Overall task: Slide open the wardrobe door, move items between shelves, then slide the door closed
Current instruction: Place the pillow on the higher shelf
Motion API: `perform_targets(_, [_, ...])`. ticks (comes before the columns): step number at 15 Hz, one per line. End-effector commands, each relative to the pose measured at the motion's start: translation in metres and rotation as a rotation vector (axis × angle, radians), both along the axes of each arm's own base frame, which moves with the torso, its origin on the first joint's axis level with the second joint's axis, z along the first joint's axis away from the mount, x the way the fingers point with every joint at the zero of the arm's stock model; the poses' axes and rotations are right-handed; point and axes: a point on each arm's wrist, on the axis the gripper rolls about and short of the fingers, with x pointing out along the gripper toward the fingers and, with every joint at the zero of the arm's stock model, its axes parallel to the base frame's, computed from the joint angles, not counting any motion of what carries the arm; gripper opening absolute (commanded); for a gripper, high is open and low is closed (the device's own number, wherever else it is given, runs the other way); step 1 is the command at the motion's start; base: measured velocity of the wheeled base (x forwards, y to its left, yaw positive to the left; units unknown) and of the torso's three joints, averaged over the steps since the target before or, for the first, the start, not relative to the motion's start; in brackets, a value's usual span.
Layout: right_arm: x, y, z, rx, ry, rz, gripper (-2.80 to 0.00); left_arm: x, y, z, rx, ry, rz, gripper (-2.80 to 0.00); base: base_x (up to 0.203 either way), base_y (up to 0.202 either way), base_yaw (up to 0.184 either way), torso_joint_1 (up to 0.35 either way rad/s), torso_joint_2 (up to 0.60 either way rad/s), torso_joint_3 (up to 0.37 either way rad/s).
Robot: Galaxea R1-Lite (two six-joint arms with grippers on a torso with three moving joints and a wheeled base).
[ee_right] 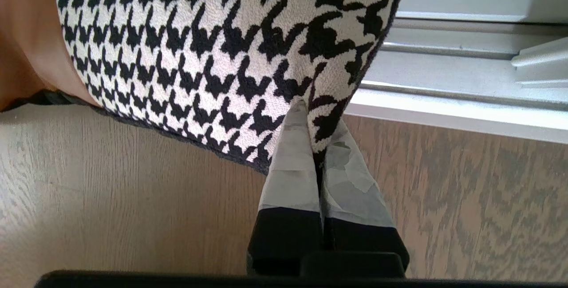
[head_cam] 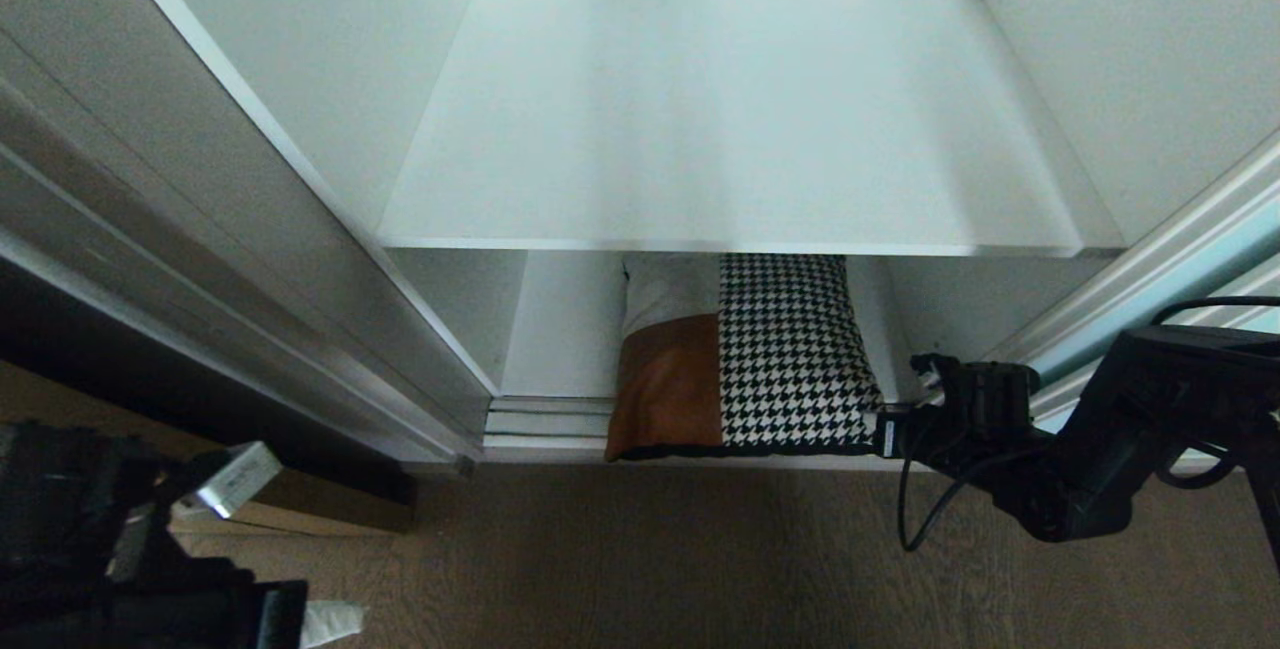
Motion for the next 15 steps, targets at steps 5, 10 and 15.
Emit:
perform_targets(5, [0.001, 0.0, 0.002, 0.002, -0.01, 0.005, -2.8, 0.079, -0.029, -0.077, 0.025, 0.0, -0.03, -2.8, 0.0, 0.0, 0.0, 0.0, 0.0, 0.0])
perform_targets(10, [0.002, -0.003, 0.003, 0.004, -0.016, -0.001, -2.8, 0.107, -0.056, -0.118, 0.078, -0.133, -0.022, -2.8, 0.0, 0.0, 0.0, 0.0, 0.0, 0.0])
perform_targets(15, [0.003, -0.005, 0.0, 0.037, -0.002, -0.015, -2.8, 0.126, -0.072, -0.159, 0.114, -0.168, -0.006, -2.8, 0.0, 0.0, 0.0, 0.0, 0.0, 0.0])
